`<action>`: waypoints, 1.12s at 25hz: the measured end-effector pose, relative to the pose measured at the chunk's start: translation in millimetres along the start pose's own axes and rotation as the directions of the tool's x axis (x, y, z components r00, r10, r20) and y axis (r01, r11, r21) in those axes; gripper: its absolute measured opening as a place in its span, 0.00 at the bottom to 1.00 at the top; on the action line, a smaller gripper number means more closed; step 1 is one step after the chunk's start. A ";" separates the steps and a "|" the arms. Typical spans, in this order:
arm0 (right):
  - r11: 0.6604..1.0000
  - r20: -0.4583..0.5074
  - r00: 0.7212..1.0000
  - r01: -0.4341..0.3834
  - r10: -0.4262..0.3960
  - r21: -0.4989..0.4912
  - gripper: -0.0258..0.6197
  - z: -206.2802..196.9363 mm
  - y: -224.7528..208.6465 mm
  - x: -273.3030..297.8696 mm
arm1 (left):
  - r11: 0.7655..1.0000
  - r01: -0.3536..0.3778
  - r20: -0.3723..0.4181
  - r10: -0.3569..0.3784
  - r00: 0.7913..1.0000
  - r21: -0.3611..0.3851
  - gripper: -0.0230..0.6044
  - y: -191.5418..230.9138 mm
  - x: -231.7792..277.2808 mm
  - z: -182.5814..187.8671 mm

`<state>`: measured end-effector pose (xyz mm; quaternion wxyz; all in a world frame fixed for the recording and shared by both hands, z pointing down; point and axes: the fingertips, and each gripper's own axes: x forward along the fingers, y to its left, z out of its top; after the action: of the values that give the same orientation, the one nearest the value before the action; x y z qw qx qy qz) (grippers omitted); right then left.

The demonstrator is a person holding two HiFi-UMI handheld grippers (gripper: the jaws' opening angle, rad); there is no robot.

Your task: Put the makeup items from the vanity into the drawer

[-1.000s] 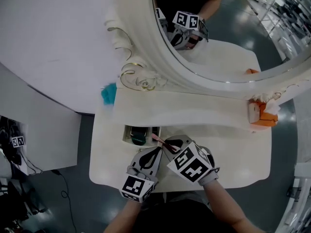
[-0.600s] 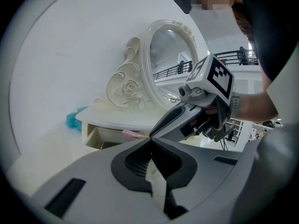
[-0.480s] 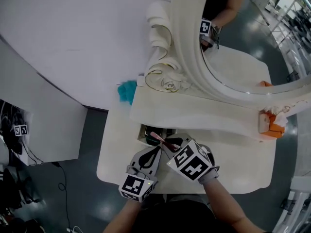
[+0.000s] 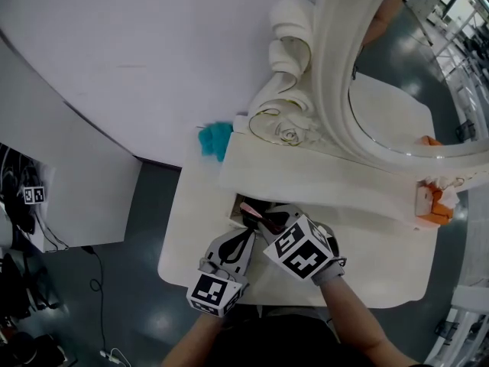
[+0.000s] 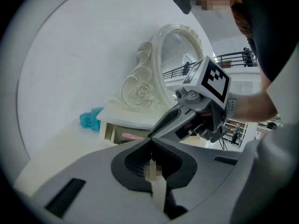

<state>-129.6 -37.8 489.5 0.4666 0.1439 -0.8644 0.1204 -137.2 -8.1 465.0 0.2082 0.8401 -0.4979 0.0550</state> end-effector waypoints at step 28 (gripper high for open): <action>0.998 0.091 0.994 0.060 -0.060 0.006 0.08 3.0 0.2 -16.2 | 1.000 -0.016 0.016 0.016 1.000 -0.006 0.06 -4.2 -11.1 -1.8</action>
<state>-123.5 -36.4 474.3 0.4297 0.1760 -0.8799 0.1010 -138.9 3.4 462.1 0.2064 0.8358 -0.5064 0.0487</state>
